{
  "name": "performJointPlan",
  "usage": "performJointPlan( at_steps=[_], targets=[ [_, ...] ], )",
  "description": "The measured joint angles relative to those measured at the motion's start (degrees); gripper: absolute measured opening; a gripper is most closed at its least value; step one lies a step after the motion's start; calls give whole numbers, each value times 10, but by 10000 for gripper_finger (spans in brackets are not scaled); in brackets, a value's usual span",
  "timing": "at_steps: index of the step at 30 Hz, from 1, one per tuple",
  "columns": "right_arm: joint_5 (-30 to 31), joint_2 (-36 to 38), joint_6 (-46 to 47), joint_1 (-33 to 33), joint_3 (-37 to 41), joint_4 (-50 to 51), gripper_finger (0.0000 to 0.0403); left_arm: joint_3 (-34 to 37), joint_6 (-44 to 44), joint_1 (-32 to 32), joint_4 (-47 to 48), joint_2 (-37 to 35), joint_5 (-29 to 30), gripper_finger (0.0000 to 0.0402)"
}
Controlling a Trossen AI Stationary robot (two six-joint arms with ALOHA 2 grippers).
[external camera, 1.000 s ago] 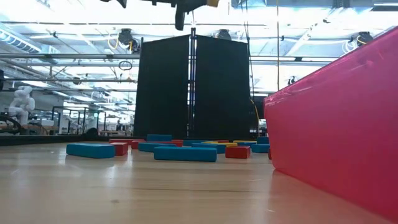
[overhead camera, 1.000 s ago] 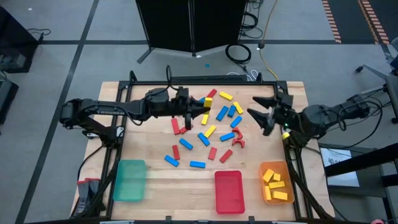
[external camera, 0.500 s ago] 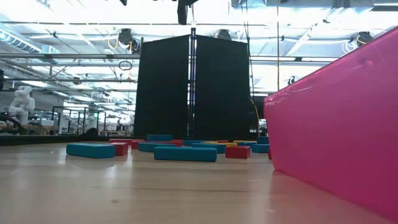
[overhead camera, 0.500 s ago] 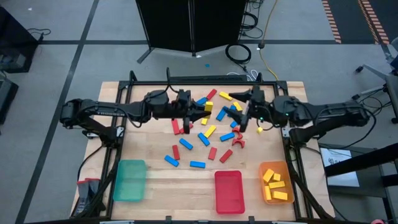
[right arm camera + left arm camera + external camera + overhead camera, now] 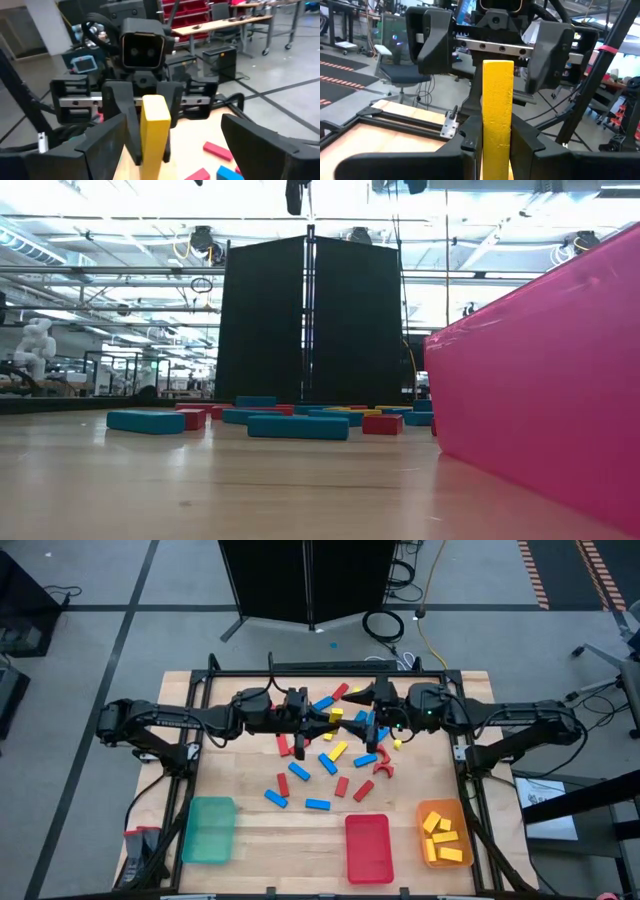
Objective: Sort blocks
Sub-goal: Put the yellow block into the orange bin
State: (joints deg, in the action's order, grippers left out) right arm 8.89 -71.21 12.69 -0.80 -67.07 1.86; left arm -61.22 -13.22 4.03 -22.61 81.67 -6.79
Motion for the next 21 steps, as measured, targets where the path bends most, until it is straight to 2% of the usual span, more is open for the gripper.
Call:
performJointPlan(
  at_steps=[3,6,18,21],
  targets=[
    [-1,-3,1,0,0,-7,304,0,4,0,0,0,1,59],
    [-2,-2,1,-4,0,-8,267,0,6,0,0,0,1,59],
    [-40,-2,-39,-4,0,-6,43,0,14,2,0,0,0,59],
    [-62,-2,-59,-6,0,-9,32,0,16,1,0,0,-1,59]
  ],
)
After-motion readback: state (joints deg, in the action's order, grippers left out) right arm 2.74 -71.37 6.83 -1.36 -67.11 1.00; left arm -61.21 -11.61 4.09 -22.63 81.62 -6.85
